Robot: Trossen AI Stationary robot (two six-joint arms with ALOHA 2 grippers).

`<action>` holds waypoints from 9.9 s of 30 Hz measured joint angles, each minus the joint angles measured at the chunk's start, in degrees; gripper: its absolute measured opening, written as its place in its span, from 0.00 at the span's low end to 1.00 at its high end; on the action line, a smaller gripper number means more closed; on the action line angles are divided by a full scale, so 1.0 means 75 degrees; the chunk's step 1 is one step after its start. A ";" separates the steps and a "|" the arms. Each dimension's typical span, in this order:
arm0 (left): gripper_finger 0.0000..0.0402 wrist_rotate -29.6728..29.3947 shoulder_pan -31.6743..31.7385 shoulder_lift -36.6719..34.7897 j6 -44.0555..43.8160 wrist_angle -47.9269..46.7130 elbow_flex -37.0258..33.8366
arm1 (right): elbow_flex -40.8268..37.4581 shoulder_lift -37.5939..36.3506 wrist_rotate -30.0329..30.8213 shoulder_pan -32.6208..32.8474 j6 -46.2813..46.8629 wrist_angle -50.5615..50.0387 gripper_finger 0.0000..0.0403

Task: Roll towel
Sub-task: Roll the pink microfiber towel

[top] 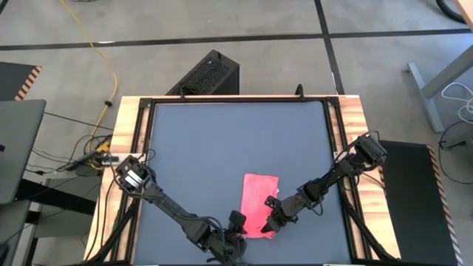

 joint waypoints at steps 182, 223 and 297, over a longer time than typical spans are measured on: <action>0.38 0.1983 0.1097 0.0006 -0.3689 0.1484 -0.0595 | 0.4846 0.0055 0.4019 0.1539 -0.6365 -1.0689 0.44; 0.38 0.1890 0.1173 0.0006 -0.3689 0.1426 -0.0595 | 0.4660 0.0085 0.4188 0.2079 -0.5154 -1.0728 0.44; 0.38 0.0805 0.0729 0.0012 -0.1524 -0.0733 0.0743 | 0.3838 0.0085 0.4188 0.1818 -0.5161 -0.9786 0.31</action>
